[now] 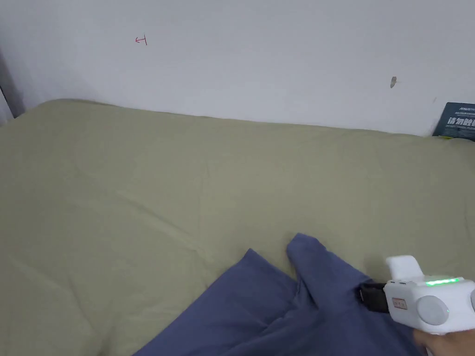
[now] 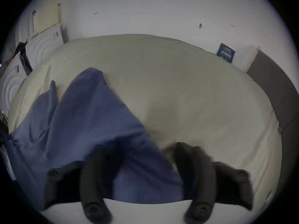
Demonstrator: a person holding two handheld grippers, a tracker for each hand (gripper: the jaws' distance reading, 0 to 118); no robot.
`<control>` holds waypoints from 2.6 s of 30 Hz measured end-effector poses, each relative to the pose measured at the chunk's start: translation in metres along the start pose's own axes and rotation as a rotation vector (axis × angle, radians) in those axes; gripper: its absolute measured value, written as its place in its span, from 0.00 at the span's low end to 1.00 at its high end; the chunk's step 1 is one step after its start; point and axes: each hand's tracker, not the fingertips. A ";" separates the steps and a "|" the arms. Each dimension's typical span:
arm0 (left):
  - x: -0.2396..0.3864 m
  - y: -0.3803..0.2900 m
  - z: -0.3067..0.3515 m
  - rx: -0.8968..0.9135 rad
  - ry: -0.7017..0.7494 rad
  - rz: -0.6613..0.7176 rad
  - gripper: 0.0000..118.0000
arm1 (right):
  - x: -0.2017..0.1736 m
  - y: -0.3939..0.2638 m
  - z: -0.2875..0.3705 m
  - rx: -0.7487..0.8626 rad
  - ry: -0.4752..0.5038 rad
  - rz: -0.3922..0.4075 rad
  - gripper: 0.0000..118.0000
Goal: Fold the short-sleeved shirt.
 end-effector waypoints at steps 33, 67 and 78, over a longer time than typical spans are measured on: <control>0.100 0.403 0.143 0.596 0.098 -0.224 0.02 | 0.099 0.215 0.494 0.823 -0.090 -0.115 0.03; 0.068 0.191 0.084 0.416 0.001 -0.097 0.02 | 0.073 -0.018 0.371 0.684 -0.039 -0.177 0.03; 0.027 -0.036 0.008 0.004 0.030 -0.108 0.02 | 0.030 -0.265 0.265 0.210 -0.093 -0.166 0.03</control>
